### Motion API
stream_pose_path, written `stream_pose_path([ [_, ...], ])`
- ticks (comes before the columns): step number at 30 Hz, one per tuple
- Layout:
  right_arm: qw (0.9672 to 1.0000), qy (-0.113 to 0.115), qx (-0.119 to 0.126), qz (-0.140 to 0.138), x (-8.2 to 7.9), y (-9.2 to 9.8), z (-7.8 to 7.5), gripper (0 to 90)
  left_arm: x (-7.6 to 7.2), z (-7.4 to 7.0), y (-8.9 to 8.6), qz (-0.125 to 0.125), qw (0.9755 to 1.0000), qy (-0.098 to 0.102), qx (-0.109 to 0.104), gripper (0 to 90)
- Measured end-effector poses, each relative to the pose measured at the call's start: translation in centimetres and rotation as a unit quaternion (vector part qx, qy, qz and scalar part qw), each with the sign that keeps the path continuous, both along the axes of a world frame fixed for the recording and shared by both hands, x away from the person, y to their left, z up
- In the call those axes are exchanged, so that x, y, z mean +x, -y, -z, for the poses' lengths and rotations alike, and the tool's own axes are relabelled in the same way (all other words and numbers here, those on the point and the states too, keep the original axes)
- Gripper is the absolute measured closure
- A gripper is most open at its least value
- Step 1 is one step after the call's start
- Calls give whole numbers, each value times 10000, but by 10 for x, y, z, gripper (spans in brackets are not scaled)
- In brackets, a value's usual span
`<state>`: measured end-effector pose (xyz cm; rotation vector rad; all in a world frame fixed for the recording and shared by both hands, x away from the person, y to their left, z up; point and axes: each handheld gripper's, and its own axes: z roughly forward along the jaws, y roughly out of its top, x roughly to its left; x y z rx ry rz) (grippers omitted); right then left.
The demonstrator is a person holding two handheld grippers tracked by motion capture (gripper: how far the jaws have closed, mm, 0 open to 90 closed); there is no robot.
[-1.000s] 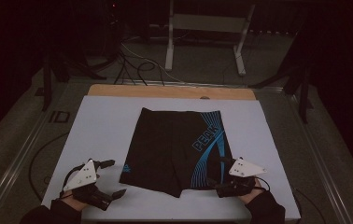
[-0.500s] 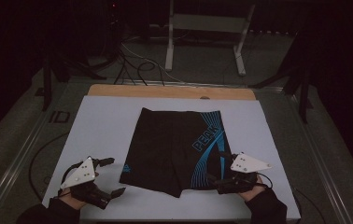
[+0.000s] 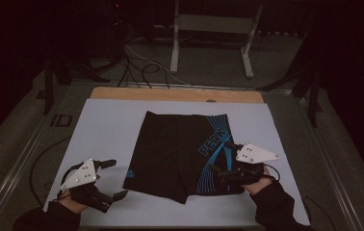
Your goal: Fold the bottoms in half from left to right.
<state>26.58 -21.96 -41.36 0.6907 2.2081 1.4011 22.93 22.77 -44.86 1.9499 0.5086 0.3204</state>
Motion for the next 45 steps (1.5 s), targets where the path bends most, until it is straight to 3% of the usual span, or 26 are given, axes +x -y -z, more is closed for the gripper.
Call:
stream_pose_path([
  [6, 10000, 62, -43, 9, 13, -8, -8, 110, 1, -4, 1, -86, 10000, -37, 0, 2],
  [19, 9998, 152, -1, -104, 32, -27, -15, 111, 2, -10, 5, -7, 10000, -17, -62, 1],
  [45, 9996, 72, -17, -286, 65, -69, -12, 113, 8, -5, 10, -149, 9999, -82, -11, 1],
])
